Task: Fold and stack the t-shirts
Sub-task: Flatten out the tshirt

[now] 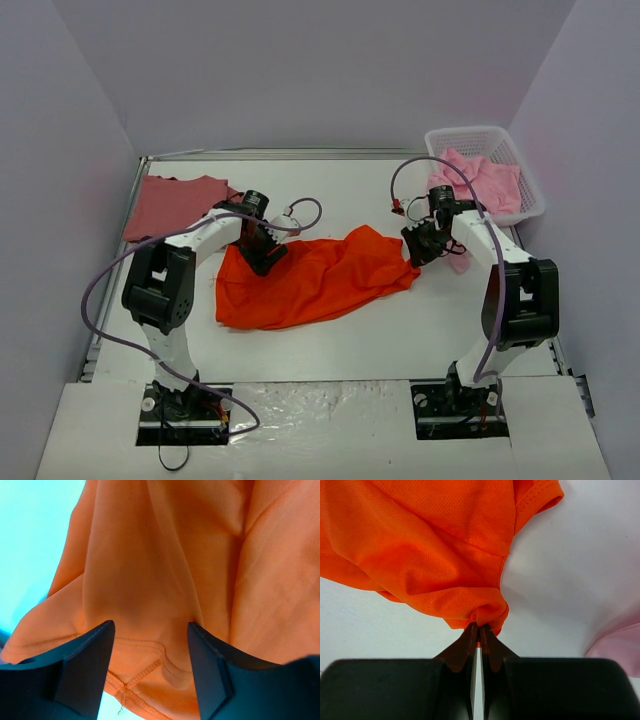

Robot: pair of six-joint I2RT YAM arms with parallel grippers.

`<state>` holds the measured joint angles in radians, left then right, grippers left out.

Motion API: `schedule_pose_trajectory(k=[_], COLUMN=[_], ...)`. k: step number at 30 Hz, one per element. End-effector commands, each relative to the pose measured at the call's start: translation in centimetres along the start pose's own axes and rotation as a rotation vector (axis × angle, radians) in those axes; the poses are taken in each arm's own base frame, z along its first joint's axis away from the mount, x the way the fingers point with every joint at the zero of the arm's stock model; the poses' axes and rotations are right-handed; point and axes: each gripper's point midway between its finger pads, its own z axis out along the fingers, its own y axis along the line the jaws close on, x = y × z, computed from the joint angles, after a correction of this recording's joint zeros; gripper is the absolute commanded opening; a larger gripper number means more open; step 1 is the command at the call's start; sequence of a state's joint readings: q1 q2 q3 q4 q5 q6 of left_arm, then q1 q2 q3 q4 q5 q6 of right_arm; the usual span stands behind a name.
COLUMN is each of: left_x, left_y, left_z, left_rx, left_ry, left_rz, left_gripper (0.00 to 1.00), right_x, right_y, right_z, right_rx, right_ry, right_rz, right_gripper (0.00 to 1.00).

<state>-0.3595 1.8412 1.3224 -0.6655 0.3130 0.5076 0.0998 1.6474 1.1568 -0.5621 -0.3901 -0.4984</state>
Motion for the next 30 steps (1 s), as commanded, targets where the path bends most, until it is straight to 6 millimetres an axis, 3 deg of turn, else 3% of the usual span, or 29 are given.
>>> schedule_pose_trajectory(k=[1, 6, 10, 14, 17, 21, 26, 30], left_x=[1.1, 2.1, 2.3, 2.1, 1.2, -0.5, -0.7, -0.3], left_y=[0.2, 0.1, 0.0, -0.1, 0.6, 2.1, 3.2, 3.1], left_z=[1.0, 2.7, 3.0, 2.1, -0.3, -5.3, -10.7, -13.1], left_rx=[0.025, 0.050, 0.065, 0.056, 0.000, -0.100, -0.217, -0.271], left_ry=[0.060, 0.090, 0.100, 0.098, 0.063, -0.012, -0.058, -0.091], left_rz=[0.010, 0.007, 0.003, 0.001, 0.001, 0.000, -0.013, -0.018], left_gripper=[0.57, 0.27, 0.03, 0.02, 0.02, 0.02, 0.02, 0.02], right_x=[0.5, 0.6, 0.9, 0.7, -0.3, -2.4, -5.5, -6.4], right_y=[-0.1, -0.1, -0.2, -0.5, -1.4, -2.8, -4.2, -4.4], right_z=[0.4, 0.7, 1.1, 0.5, -1.0, -3.8, -8.0, -9.1], right_rx=[0.004, 0.003, 0.006, 0.029, 0.090, 0.187, 0.289, 0.311], right_ry=[0.026, 0.030, 0.044, 0.032, 0.000, -0.059, -0.145, -0.180], right_rz=[0.008, 0.009, 0.012, 0.010, 0.014, 0.016, 0.019, 0.022], right_gripper=[0.00, 0.00, 0.00, 0.00, 0.00, 0.00, 0.00, 0.00])
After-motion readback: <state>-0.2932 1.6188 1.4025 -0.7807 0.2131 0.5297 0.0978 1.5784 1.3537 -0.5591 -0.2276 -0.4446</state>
